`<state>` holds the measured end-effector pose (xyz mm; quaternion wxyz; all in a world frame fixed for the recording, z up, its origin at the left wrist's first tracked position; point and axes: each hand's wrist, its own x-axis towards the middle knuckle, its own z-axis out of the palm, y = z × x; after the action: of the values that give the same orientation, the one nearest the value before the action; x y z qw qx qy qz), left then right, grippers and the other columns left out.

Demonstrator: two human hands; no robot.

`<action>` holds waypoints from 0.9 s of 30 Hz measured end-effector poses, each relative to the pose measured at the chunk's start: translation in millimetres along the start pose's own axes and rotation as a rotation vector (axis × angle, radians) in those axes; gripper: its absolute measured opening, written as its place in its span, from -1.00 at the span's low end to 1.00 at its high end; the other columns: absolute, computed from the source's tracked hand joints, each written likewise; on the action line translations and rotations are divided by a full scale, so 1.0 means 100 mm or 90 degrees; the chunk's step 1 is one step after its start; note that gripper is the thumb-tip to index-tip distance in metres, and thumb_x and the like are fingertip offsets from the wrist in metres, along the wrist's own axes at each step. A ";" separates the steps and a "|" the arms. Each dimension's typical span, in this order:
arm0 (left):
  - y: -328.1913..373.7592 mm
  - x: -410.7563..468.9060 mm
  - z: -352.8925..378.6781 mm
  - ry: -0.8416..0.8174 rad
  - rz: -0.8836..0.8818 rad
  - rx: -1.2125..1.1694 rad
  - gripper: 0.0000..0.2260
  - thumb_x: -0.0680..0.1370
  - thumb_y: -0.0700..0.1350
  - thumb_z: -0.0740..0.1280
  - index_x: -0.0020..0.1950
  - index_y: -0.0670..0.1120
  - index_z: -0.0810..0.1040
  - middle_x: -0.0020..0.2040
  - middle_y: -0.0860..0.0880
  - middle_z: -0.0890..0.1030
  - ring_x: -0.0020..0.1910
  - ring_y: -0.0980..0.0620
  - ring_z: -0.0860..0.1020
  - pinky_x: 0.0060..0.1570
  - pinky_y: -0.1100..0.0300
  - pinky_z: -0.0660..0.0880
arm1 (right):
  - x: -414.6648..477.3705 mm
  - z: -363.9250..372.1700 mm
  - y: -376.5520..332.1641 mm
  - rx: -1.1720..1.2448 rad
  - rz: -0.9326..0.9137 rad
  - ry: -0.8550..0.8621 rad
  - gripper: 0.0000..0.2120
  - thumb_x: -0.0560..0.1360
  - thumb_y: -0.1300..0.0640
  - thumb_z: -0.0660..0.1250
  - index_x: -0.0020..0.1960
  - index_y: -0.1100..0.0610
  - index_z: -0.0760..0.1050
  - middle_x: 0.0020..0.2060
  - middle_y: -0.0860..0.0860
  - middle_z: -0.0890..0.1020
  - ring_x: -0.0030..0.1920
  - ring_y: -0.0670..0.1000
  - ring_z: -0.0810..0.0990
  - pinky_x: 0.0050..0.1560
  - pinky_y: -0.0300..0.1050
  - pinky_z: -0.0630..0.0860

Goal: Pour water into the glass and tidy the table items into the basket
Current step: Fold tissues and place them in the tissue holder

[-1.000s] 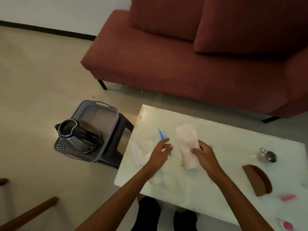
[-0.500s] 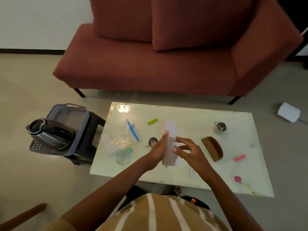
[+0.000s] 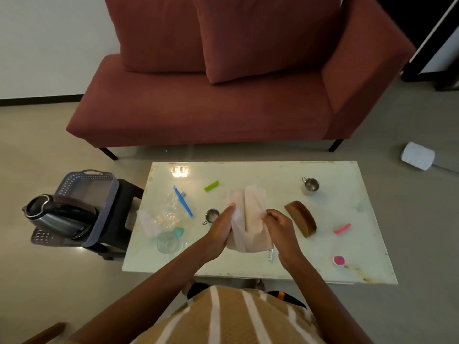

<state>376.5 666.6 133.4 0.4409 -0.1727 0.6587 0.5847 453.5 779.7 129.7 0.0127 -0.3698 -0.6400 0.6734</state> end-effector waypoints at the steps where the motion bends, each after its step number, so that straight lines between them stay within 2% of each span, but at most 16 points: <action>1: 0.01 0.03 -0.02 0.016 -0.013 -0.036 -0.68 0.59 0.11 0.17 0.24 -0.03 0.41 0.11 -0.10 0.55 0.01 -0.05 0.54 0.04 0.04 0.49 | 0.02 -0.03 0.00 0.023 0.011 0.016 -0.82 0.55 0.20 0.18 -0.19 0.17 0.50 -0.25 0.05 0.51 -0.20 -0.02 0.42 -0.23 -0.19 0.31; 3: 0.03 0.08 -0.07 0.035 -0.024 -0.092 -0.63 0.56 0.10 0.23 0.28 -0.07 0.38 0.14 -0.14 0.56 -0.01 -0.08 0.55 -0.06 0.04 0.53 | 0.05 -0.08 0.01 0.045 0.036 0.046 -0.75 0.56 0.18 0.16 -0.29 0.09 0.44 -0.30 0.02 0.47 -0.22 -0.02 0.39 -0.24 -0.18 0.27; 6: 0.05 0.14 -0.14 0.028 -0.039 -0.114 -0.56 0.53 0.13 0.26 0.33 -0.04 0.34 0.25 -0.18 0.50 0.05 -0.13 0.54 -0.10 0.02 0.55 | 0.07 -0.09 -0.02 0.105 0.080 0.079 -0.69 0.55 0.16 0.18 -0.37 0.08 0.35 -0.37 -0.01 0.39 -0.27 -0.04 0.34 -0.26 -0.18 0.25; 8: 0.08 0.15 -0.16 0.029 -0.048 -0.107 -0.56 0.51 0.16 0.26 0.31 -0.01 0.35 0.22 -0.17 0.51 0.05 -0.13 0.54 -0.11 0.03 0.54 | 0.07 -0.08 -0.07 0.101 0.059 0.069 -0.73 0.55 0.16 0.20 -0.33 0.06 0.41 -0.34 -0.02 0.44 -0.26 -0.05 0.37 -0.25 -0.20 0.28; 11: 0.06 0.22 -0.20 0.024 -0.056 -0.060 -0.47 0.41 0.23 0.32 0.29 0.01 0.38 0.24 -0.15 0.51 0.15 -0.15 0.51 0.02 -0.02 0.53 | 0.08 0.02 -0.10 0.012 -0.036 -0.003 -0.89 0.51 0.21 0.28 -0.13 0.05 0.54 -0.24 -0.10 0.57 -0.21 -0.10 0.48 -0.25 -0.31 0.40; 14: 0.08 0.19 -0.17 -0.041 -0.050 -0.065 -0.70 0.55 0.11 0.22 0.17 -0.04 0.46 0.07 -0.13 0.58 0.03 -0.07 0.54 0.03 0.03 0.49 | 0.11 0.14 -0.08 -0.044 -0.090 -0.034 -0.96 0.44 0.23 0.38 -0.10 0.14 0.57 -0.25 -0.06 0.61 -0.24 -0.10 0.54 -0.30 -0.44 0.46; 16: 0.08 0.16 -0.15 -0.102 -0.046 -0.093 -0.73 0.61 0.09 0.11 0.10 -0.04 0.49 -0.04 -0.09 0.58 -0.06 -0.02 0.54 -0.04 0.11 0.48 | 0.12 0.20 -0.08 -0.016 -0.066 -0.035 -0.97 0.44 0.22 0.39 -0.12 0.16 0.59 -0.23 0.00 0.63 -0.21 -0.03 0.56 -0.23 -0.38 0.49; 17: 0.08 0.17 -0.15 -0.118 -0.044 -0.105 -0.71 0.62 0.11 0.08 0.07 -0.03 0.50 -0.05 -0.09 0.58 -0.08 -0.01 0.55 -0.05 0.12 0.48 | 0.13 0.21 -0.07 0.019 -0.035 -0.030 -0.97 0.45 0.22 0.38 -0.13 0.15 0.61 -0.20 0.01 0.65 -0.16 0.00 0.57 -0.15 -0.28 0.51; 19: 0.08 0.19 -0.17 -0.115 -0.046 -0.125 -0.67 0.61 0.15 0.07 0.07 -0.01 0.51 -0.06 -0.08 0.59 -0.08 -0.02 0.55 -0.06 0.11 0.48 | 0.13 0.21 -0.07 0.094 0.033 -0.027 -0.92 0.47 0.21 0.35 -0.17 0.11 0.62 -0.17 0.03 0.66 -0.12 0.04 0.57 -0.05 -0.09 0.51; 20: 0.09 0.18 -0.18 -0.107 -0.052 -0.126 -0.66 0.60 0.18 0.08 0.08 0.00 0.52 -0.05 -0.09 0.60 -0.08 -0.03 0.56 -0.06 0.10 0.49 | 0.13 0.21 -0.07 0.122 0.060 -0.026 -0.90 0.48 0.21 0.34 -0.18 0.10 0.61 -0.17 0.03 0.66 -0.13 0.04 0.57 -0.04 -0.05 0.51; 24: 0.08 0.20 -0.23 -0.103 -0.060 -0.120 -0.58 0.55 0.28 0.07 0.18 0.04 0.50 -0.03 -0.08 0.61 -0.05 -0.06 0.57 -0.06 0.06 0.53 | 0.15 0.20 -0.06 0.223 0.108 -0.019 -0.93 0.46 0.25 0.35 -0.18 0.19 0.59 -0.19 0.09 0.63 -0.18 0.07 0.56 -0.20 -0.10 0.51; 27: 0.06 0.21 -0.21 -0.151 -0.034 -0.093 -0.49 0.57 0.28 -0.04 0.26 0.00 0.46 -0.08 -0.07 0.60 -0.11 0.00 0.57 -0.09 0.12 0.53 | 0.15 0.27 -0.03 0.156 0.070 -0.075 -0.92 0.45 0.23 0.37 -0.11 0.21 0.62 -0.13 0.13 0.65 -0.13 0.08 0.60 -0.12 -0.10 0.60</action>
<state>352.1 655.1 119.0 0.5172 -0.1512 0.5528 0.6356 427.7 764.8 122.6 -0.0169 -0.3597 -0.5313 0.7668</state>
